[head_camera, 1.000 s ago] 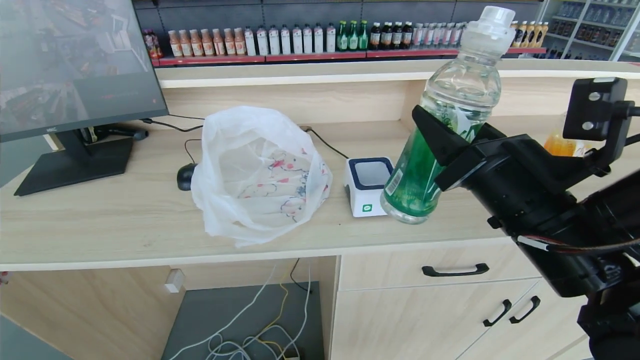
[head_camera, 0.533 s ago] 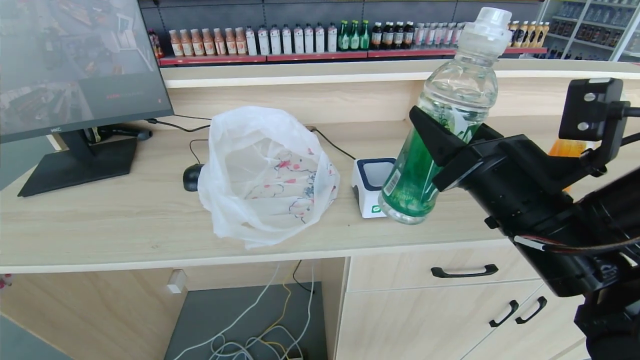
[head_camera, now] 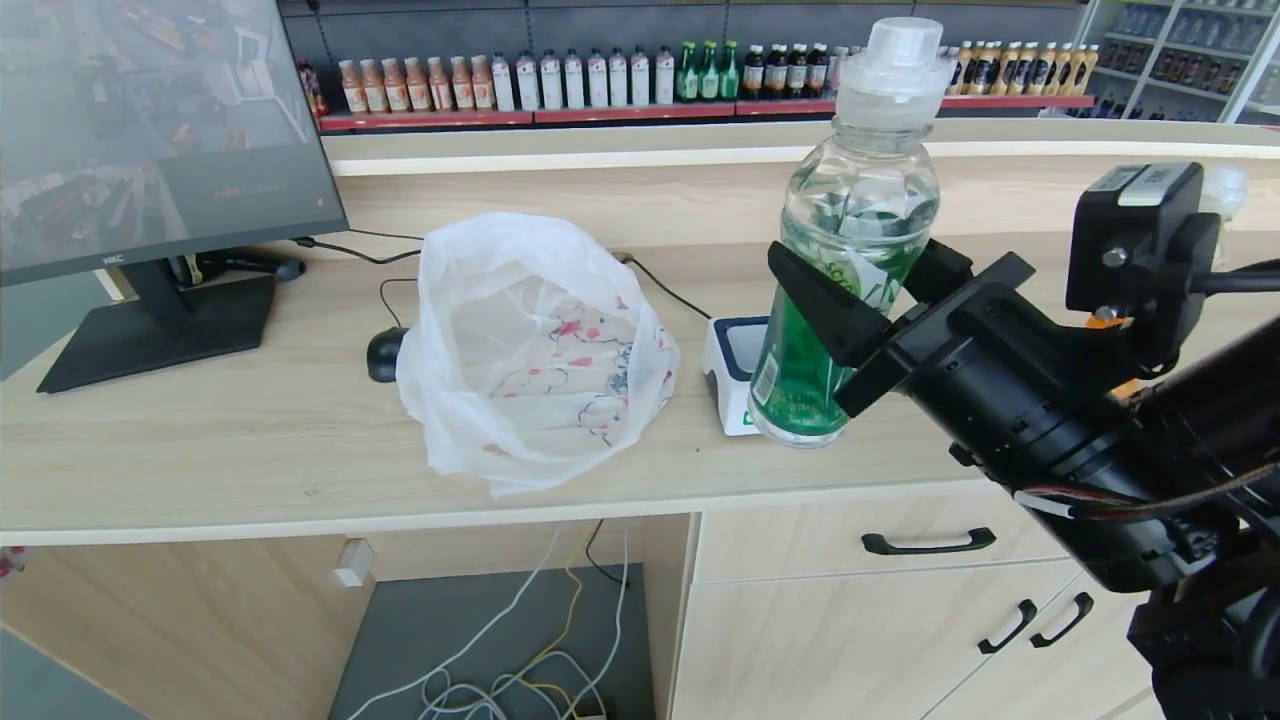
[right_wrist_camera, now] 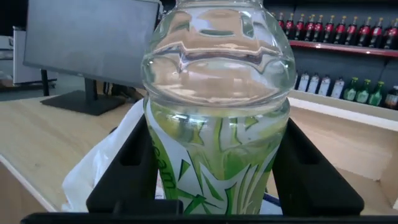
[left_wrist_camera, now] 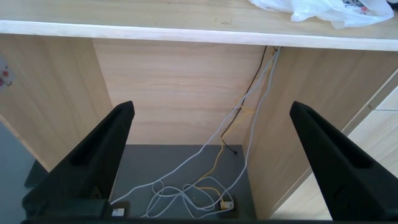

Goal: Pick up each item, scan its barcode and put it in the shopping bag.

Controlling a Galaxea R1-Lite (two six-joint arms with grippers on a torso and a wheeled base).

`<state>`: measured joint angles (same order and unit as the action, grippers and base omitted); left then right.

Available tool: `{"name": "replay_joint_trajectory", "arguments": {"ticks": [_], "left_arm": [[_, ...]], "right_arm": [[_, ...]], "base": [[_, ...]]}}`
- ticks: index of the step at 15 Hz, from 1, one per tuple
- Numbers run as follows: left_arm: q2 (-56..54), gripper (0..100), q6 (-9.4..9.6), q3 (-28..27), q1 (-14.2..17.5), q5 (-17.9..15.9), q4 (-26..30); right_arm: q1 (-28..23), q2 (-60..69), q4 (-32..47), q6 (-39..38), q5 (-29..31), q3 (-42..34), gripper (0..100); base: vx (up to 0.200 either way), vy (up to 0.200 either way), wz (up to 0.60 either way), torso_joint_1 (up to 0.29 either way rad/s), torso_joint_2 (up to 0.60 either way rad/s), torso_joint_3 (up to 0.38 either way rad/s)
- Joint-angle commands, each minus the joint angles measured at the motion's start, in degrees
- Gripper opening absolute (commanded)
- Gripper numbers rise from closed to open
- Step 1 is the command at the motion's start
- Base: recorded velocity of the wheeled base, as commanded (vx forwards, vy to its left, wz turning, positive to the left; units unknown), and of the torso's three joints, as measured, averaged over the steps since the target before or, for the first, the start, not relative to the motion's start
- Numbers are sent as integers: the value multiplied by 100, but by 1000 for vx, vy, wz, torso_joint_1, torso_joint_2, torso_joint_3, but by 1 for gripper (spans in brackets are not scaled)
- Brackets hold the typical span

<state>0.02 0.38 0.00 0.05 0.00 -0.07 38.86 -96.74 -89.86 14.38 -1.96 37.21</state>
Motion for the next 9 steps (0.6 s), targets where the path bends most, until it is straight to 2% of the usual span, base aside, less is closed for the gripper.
{"name": "replay_joint_trajectory", "arguments": {"ticks": [1,5,8,9], "left_arm": [[-2,100,6,0,4,0,-1],[-2,100,6,0,4,0,-1],[-2,100,-3,0,4,0,-1],[-2,100,6,0,4,9,-1]], "right_arm": [[-10,-187,-14,302,-59,270,0],[-125,-556,-14,1506,-428,1377,0],[-415,-1022,-14,2728,-1342,1799,0],[-441,-1092,-14,2912,-1544,1860,0]], "base": [[0,0,0,0,0,0],[0,0,0,0,0,0],[0,0,0,0,0,0],[0,0,0,0,0,0]]}}
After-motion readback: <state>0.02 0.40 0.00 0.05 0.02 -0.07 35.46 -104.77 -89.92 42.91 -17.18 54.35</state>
